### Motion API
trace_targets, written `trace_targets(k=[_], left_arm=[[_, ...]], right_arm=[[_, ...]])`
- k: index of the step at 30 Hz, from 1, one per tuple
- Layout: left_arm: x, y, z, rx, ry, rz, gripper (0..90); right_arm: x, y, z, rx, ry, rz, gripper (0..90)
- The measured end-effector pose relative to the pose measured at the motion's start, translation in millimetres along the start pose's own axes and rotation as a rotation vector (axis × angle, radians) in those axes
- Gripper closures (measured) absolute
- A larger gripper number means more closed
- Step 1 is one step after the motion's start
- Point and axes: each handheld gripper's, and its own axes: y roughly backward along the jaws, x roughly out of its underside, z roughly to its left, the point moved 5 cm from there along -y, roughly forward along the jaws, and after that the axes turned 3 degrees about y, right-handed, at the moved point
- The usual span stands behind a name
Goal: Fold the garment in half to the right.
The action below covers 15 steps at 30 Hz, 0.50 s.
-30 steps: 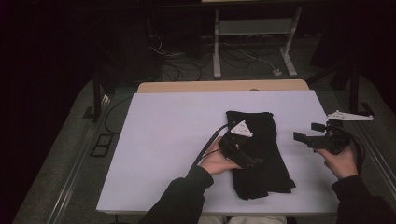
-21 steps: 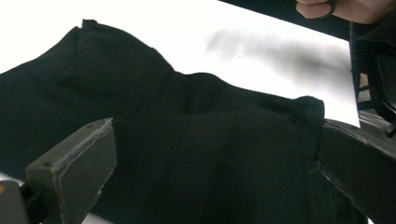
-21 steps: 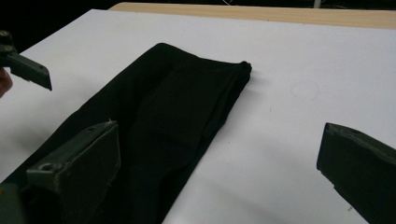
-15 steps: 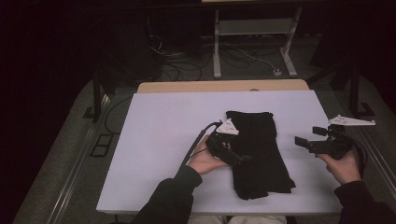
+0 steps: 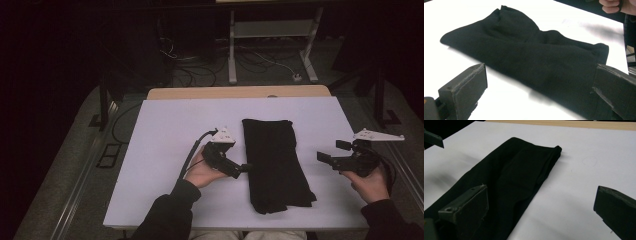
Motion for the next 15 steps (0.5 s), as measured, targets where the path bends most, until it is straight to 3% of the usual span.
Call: trace_targets(k=[15], left_arm=[[24.1, 39.7, 19.5, -0.064, 0.062, -0.064, 0.0]], right_arm=[[15.5, 10.5, 1.7, 0.002, 0.002, -0.004, 0.0]])
